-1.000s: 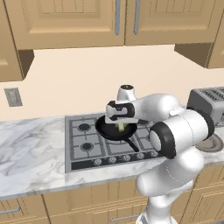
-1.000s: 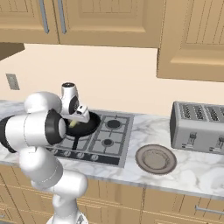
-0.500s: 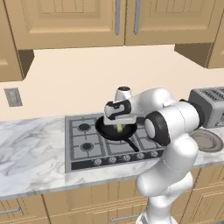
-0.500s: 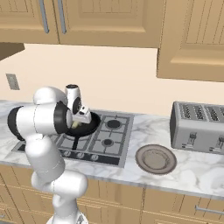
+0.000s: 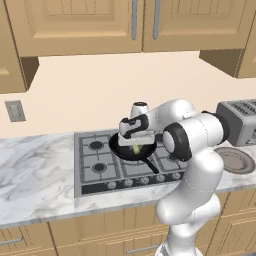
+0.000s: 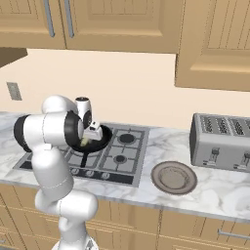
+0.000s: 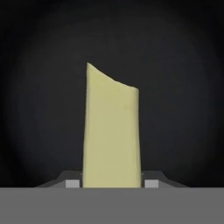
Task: Pick up the butter stick and place it in the pan. Then turn on the burner for the pan.
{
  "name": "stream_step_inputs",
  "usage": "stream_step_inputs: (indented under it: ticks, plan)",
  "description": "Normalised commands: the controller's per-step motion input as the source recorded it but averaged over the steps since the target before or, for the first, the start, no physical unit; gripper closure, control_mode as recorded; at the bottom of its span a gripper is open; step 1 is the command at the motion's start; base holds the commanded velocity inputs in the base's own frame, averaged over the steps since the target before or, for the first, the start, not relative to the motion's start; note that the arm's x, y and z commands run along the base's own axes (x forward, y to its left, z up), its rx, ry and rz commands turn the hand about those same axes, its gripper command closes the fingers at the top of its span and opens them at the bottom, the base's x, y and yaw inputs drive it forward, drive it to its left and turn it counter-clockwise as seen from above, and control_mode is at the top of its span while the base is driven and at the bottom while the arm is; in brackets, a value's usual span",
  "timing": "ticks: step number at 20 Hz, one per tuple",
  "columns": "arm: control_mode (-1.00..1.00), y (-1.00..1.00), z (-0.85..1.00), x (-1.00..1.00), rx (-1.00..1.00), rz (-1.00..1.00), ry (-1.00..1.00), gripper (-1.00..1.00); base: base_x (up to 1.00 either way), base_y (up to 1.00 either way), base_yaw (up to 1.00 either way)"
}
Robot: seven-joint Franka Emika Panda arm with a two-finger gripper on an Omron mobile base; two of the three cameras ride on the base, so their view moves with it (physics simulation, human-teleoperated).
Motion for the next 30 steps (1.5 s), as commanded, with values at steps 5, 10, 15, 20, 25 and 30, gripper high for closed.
stream_step_inputs:
  ticks: [5,10,15,20,25,30]
  plan:
    - [-1.0,0.0,0.0,0.0,0.0,0.0,0.0,-1.0,0.0,0.0,0.0]
    - [-1.0,0.0,0.07,-0.01,0.0,0.0,0.0,-1.0,0.0,0.0,0.0]
    - [-1.0,0.0,0.41,-0.21,0.0,0.0,0.0,-1.0,0.0,0.0,0.0]
    - [-1.0,0.04,0.43,-0.65,0.0,0.0,0.0,-1.0,0.0,0.0,0.0]
    - [-1.0,0.03,0.2,-0.98,0.0,0.0,0.0,-1.0,0.0,0.0,0.0]
    - [-1.0,0.0,0.07,-1.0,0.01,0.0,0.0,-1.0,0.0,0.0,0.0]
